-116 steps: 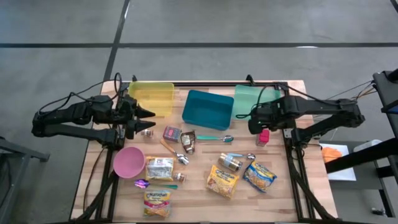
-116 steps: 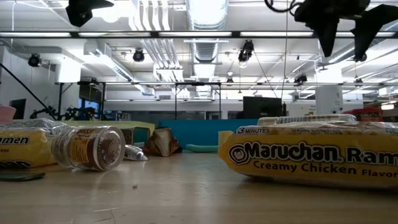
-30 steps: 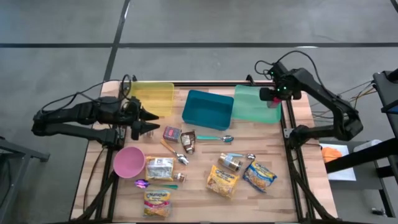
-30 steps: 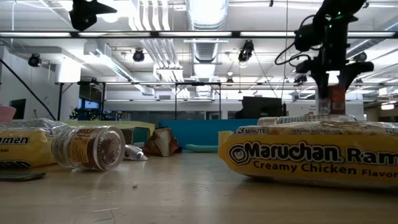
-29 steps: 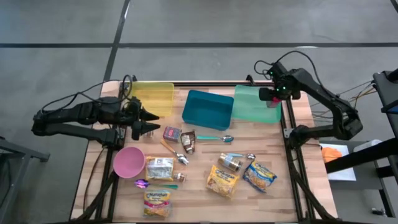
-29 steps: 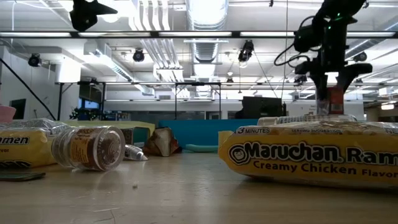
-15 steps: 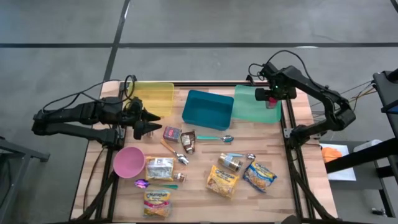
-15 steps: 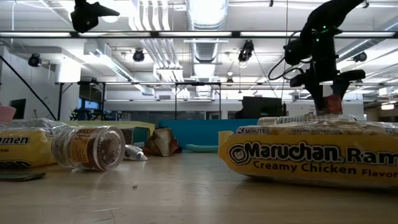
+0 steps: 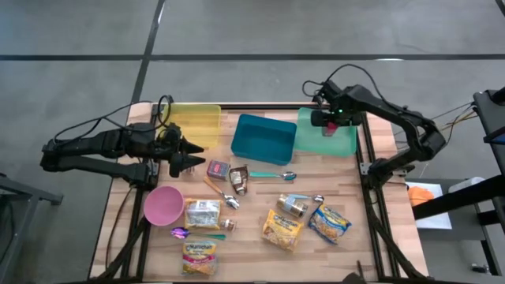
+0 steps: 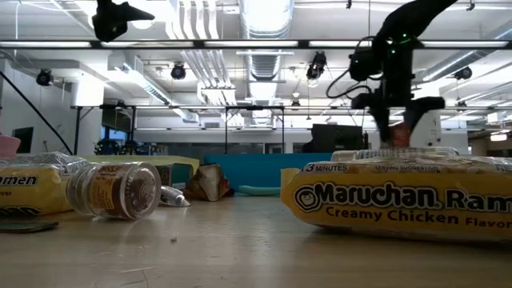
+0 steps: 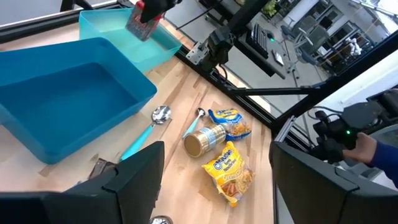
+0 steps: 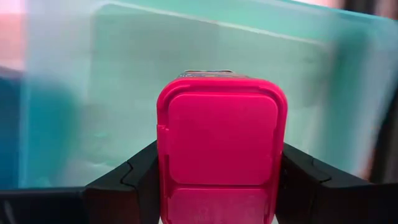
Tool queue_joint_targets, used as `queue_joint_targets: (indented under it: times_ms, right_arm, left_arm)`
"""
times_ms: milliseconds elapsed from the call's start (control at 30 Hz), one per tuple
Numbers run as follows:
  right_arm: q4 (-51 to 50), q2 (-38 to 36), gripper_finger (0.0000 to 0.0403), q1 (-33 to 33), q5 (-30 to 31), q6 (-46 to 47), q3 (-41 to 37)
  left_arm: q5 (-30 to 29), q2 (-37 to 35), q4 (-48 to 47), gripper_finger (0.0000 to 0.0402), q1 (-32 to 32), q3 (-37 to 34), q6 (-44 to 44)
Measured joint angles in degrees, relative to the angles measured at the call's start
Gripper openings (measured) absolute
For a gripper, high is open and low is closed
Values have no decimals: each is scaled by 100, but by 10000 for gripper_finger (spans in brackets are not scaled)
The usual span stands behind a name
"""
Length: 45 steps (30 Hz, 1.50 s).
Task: Pick & Place Food Item
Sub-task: Put the right red seasoning can into the light green bin
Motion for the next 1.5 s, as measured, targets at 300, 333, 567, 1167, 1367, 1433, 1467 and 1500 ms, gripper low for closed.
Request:
queue_joint_targets:
  times_ms: [300,333,567,1167,1367,1433,1467,1500]
  right_arm:
    - [34,695,210,386,59,-97,346]
    - [38,750,210,394,61,-111,386]
    - [40,1009,210,423,96,-214,554]
    - [824,1238,210,1134,-240,106,487]
    - [821,1299,210,1247,-86,349,400]
    - [821,1311,210,1256,-88,385,387]
    - [830,1319,210,1266,-92,387,384]
    - [848,1332,210,1288,-90,387,384]
  left_arm:
    - [2,0,0,296,-2,0,8]
    - [2,0,0,296,0,0,-16]
    - [2,0,-1,296,-2,0,-99]
    - [2,7,-2,296,-1,0,-162]
    - [2,7,-2,296,0,0,-163]
    - [2,7,-2,296,-2,0,-163]
    - [2,7,-2,296,0,0,-163]
    - [2,7,-2,296,-1,0,-163]
